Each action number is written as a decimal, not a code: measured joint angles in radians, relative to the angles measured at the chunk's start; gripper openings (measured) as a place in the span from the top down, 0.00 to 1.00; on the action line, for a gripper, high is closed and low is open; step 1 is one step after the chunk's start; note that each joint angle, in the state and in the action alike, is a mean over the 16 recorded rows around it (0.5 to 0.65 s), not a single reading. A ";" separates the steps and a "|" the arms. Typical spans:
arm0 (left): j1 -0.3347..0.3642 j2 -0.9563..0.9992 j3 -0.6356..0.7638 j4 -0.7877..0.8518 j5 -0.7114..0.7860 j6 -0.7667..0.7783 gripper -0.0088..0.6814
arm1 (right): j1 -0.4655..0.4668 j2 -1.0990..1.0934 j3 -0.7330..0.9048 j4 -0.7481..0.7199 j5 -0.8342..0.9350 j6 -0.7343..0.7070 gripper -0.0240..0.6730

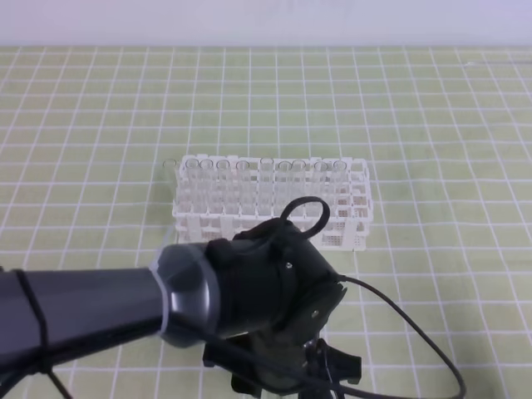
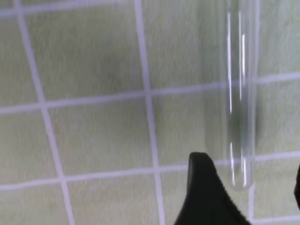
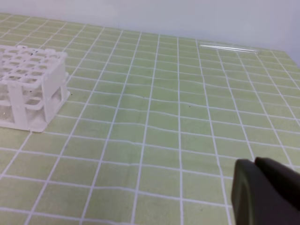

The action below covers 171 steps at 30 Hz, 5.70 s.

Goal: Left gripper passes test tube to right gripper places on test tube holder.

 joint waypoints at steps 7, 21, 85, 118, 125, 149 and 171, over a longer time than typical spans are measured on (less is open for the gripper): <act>0.000 0.022 0.000 0.012 -0.016 -0.009 0.46 | 0.000 0.000 0.000 0.000 0.000 0.000 0.99; 0.000 0.050 -0.001 0.026 -0.040 -0.013 0.54 | 0.000 0.000 0.000 0.000 0.000 0.000 0.99; -0.159 -0.684 0.607 0.704 -0.673 0.005 0.84 | 0.000 0.000 0.000 0.000 0.000 0.000 0.99; -0.034 -0.665 0.642 0.990 -0.920 -0.177 0.82 | 0.000 0.000 0.000 1.230 -0.137 -0.078 0.99; 0.035 -0.624 0.642 1.011 -1.050 -0.203 0.82 | 0.000 0.015 -0.005 1.379 0.018 -0.277 0.99; 0.050 -0.575 0.643 1.003 -1.228 -0.192 0.84 | 0.000 0.824 -0.334 1.577 0.673 -1.187 0.40; 0.049 -0.572 0.642 0.844 -1.349 -0.075 0.83 | 0.000 0.973 -0.478 1.573 0.844 -1.362 0.24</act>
